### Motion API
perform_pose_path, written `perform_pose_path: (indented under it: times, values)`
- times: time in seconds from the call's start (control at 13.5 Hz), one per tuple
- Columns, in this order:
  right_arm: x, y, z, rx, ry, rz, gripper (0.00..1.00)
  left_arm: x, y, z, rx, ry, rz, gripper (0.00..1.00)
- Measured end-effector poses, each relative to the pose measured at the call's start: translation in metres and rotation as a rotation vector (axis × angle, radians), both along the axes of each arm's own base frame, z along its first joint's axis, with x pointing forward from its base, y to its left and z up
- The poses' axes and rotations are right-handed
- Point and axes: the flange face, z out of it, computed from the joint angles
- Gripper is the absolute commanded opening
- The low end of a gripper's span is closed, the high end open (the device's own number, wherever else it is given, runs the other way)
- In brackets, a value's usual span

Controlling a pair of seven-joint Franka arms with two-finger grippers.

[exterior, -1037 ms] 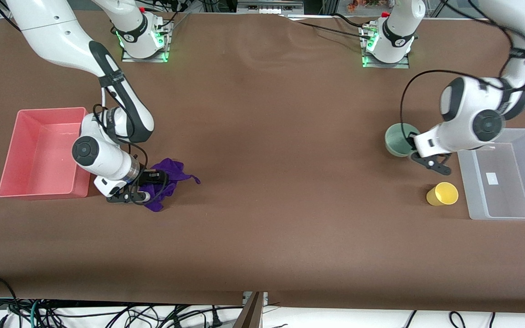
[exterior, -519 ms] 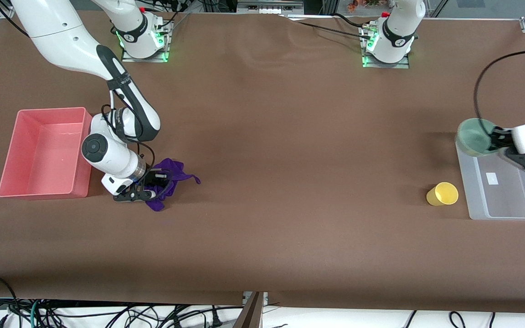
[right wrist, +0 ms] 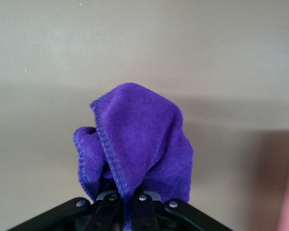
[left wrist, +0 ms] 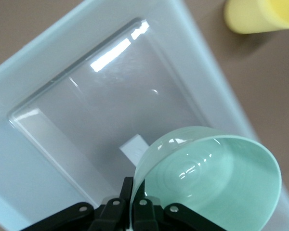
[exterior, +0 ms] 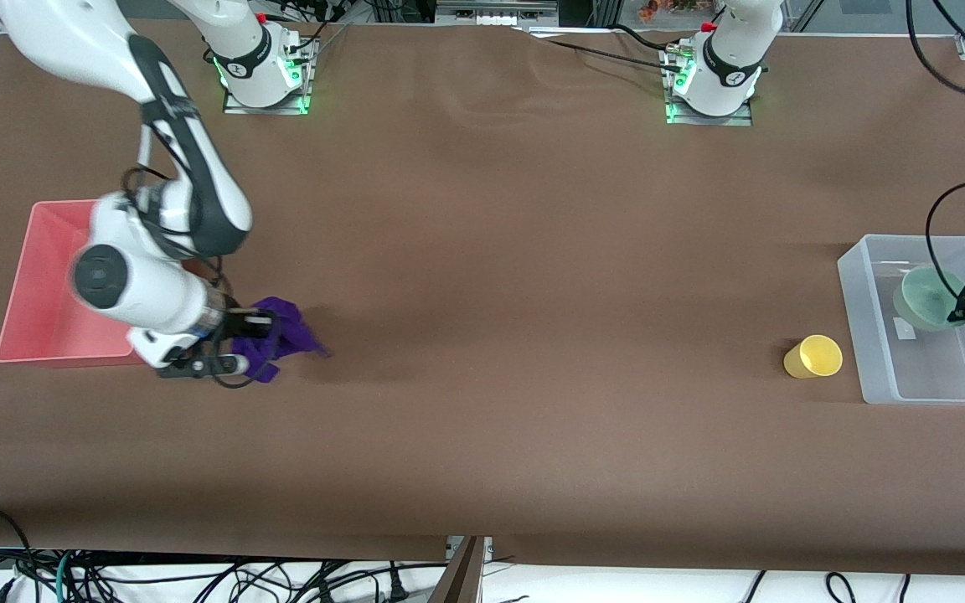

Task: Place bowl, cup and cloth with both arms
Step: 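Carry the cloth into the pink bin while the left gripper lowers the bowl, then release the cloth with the right gripper while the left gripper grasps the cup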

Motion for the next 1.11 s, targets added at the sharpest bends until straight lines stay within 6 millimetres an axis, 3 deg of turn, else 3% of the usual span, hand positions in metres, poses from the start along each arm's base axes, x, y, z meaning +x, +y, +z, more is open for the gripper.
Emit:
perform_pose_path:
  times: [0.15,0.22,0.3,0.37,0.59,0.67,0.74,0.81,0.96,1.11]
  values:
    - [0.001,-0.029,0.058,-0.018,0.073,0.02,0.0,-0.002,0.016,-0.034,-0.003,-0.024,0.004,0.0]
    - [0.001,-0.046,0.083,-0.023,0.106,0.039,0.0,-0.003,0.02,-0.044,-0.005,-0.028,0.006,0.17]
    - [-0.001,-0.066,0.104,-0.026,0.132,0.062,0.0,-0.002,0.021,-0.049,-0.005,-0.032,0.006,0.8]
    - [-0.003,-0.092,0.121,-0.028,0.155,0.088,0.0,-0.001,0.02,-0.049,-0.005,-0.036,0.005,1.0]
    - [-0.018,-0.187,0.142,-0.023,0.196,0.163,0.0,0.01,0.016,-0.035,0.0,-0.062,-0.005,1.0]
    - [-0.023,-0.218,0.14,-0.017,0.208,0.179,0.0,0.013,0.012,-0.025,-0.002,-0.063,-0.01,1.0]
    - [-0.033,-0.256,0.129,-0.007,0.235,0.177,0.0,0.02,-0.003,-0.002,-0.019,-0.052,-0.028,1.0]
    - [-0.039,-0.272,0.117,0.001,0.252,0.172,0.0,0.026,-0.018,0.019,-0.028,-0.048,-0.046,1.0]
    - [-0.048,-0.294,0.083,0.011,0.28,0.168,0.0,0.041,-0.075,0.064,-0.054,-0.033,-0.101,1.0]
    - [-0.059,-0.305,0.043,0.019,0.312,0.159,0.0,0.06,-0.147,0.091,-0.051,-0.032,-0.194,1.0]
